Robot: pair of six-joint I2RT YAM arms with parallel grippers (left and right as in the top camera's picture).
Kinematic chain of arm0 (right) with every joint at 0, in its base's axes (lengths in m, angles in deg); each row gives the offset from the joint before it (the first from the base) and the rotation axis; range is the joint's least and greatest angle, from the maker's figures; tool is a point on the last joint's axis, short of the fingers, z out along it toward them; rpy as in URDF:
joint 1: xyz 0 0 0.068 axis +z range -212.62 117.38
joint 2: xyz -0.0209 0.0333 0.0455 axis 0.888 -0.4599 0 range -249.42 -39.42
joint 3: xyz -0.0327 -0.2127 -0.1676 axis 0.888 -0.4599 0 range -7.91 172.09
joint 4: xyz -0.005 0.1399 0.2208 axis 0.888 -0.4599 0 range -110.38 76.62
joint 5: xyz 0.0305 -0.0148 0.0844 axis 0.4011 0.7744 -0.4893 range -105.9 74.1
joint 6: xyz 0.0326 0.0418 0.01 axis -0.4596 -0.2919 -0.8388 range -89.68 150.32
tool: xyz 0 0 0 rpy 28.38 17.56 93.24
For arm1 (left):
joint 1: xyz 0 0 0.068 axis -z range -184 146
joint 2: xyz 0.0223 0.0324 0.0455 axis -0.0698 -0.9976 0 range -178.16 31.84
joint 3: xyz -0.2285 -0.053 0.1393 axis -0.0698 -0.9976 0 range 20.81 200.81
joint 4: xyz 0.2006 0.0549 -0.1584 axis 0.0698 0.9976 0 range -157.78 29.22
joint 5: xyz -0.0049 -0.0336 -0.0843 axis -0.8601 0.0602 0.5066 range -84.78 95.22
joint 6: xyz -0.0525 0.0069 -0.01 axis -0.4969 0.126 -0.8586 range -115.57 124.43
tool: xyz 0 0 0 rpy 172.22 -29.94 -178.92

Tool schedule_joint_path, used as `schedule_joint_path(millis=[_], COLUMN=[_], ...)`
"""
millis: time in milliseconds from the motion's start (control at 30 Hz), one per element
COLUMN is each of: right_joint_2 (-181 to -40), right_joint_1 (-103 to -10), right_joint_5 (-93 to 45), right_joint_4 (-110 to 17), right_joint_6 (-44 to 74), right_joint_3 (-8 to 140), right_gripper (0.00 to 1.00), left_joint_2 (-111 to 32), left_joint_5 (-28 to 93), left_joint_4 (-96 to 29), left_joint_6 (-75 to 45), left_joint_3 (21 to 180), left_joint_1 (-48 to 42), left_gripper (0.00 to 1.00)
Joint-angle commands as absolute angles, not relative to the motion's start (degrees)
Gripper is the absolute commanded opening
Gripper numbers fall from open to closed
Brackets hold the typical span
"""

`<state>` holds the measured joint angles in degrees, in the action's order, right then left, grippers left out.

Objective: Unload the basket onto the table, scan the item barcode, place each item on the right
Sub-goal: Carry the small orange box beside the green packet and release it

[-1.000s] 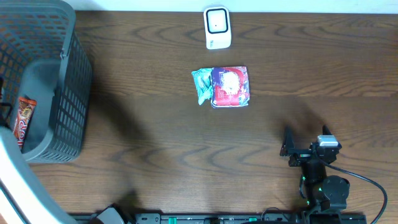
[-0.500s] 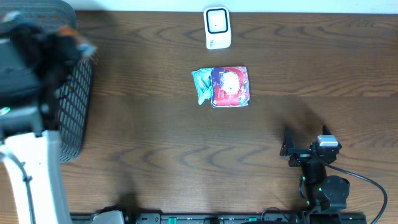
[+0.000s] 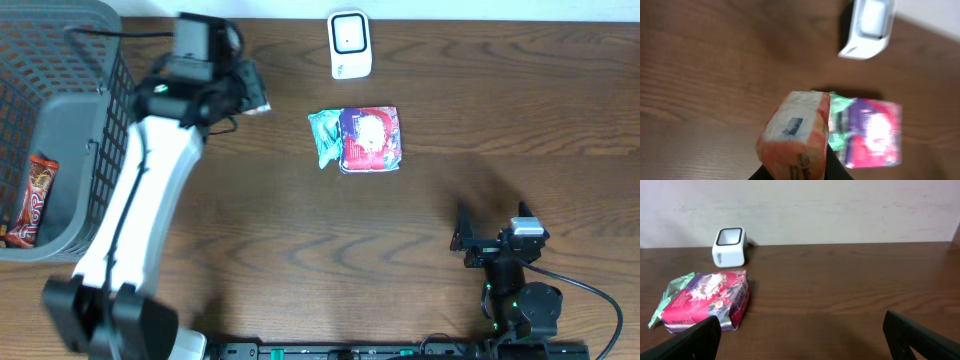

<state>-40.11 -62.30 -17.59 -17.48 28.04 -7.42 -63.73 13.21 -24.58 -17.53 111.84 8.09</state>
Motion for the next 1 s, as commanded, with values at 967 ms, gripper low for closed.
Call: schedule_joint_path(millis=[967], right_joint_2=[-39.8], right_joint_1=[-62.5], right_joint_5=[-17.5], right_joint_4=[-17.6], right_joint_6=[28.9], right_joint_3=[-7.6], right_gripper=[0.99], left_joint_2=[-88.2], left_joint_5=[6.4], left_joint_4=[-26.7], left_joint_6=[-15.5], left_joint_3=[112.4], left_joint_1=[17.4], left_gripper=[0.42])
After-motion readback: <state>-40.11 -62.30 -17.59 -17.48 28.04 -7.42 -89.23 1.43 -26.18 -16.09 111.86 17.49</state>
